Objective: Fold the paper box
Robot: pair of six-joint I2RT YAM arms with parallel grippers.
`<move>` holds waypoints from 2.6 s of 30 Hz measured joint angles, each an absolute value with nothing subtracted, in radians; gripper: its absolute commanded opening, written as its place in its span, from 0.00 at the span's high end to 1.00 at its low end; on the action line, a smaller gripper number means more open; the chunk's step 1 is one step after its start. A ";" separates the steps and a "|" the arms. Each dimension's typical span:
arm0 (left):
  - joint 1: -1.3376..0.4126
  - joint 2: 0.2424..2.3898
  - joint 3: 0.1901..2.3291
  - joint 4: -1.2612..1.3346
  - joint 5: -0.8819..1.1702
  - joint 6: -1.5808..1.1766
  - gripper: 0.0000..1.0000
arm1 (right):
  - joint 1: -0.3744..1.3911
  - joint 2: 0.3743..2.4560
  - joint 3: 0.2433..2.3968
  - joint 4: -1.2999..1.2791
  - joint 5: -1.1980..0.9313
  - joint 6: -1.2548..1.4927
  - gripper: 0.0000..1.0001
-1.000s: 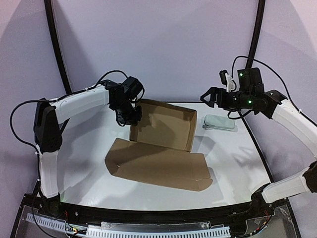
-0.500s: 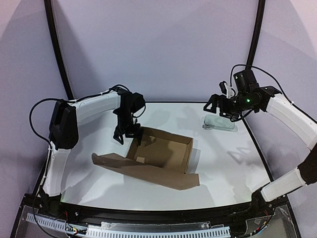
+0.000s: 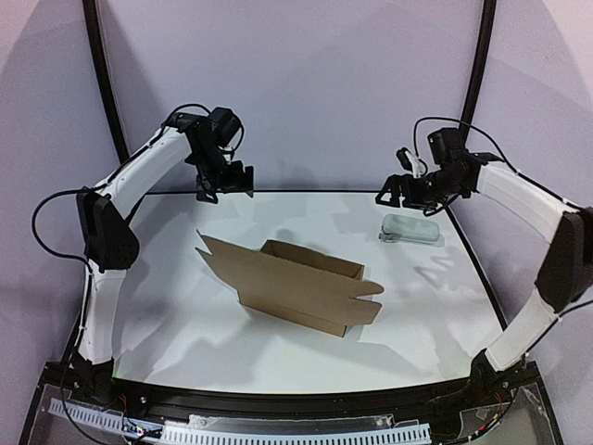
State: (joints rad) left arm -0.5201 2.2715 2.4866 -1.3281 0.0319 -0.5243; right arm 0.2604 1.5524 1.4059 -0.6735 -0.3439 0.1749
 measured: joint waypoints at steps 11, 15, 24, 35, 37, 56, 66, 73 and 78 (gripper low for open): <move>-0.493 1.524 1.641 -1.287 -0.369 -0.807 0.01 | 0.255 1.811 1.525 -0.643 -0.572 0.122 0.02; -0.475 1.126 1.148 -1.170 -0.277 -0.953 0.01 | 0.261 1.843 1.514 -0.636 -0.593 0.141 0.02; -0.664 1.129 0.739 -0.683 0.022 -1.074 0.01 | 0.305 1.938 1.506 -0.599 -0.617 0.183 0.02; -0.655 1.524 1.032 -0.499 0.090 -1.010 0.01 | 0.339 1.968 1.366 -0.601 -0.664 0.187 0.03; -0.617 1.565 1.070 -0.484 0.115 -0.988 0.01 | 0.348 1.953 1.313 -0.594 -0.682 0.200 0.03; -0.473 2.108 1.682 -0.413 0.337 -0.809 0.01 | 0.591 1.775 1.039 -0.401 -0.788 0.295 0.02; -0.422 2.156 1.763 -0.431 0.402 -0.777 0.01 | 0.713 1.798 1.084 -0.285 -0.822 0.297 0.02; -0.354 2.108 1.835 -0.533 0.296 -0.716 0.01 | 0.680 1.767 1.100 -0.329 -0.695 0.231 0.02; -0.342 1.859 1.614 -0.582 0.133 -0.707 0.01 | 0.515 1.701 1.110 -0.360 -0.651 0.214 0.02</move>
State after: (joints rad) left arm -0.3420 1.8587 1.6142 -0.5823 0.1333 -0.7071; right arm 0.5148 1.7012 1.1095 -0.3603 -0.6510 0.2138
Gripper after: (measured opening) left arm 0.987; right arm 0.984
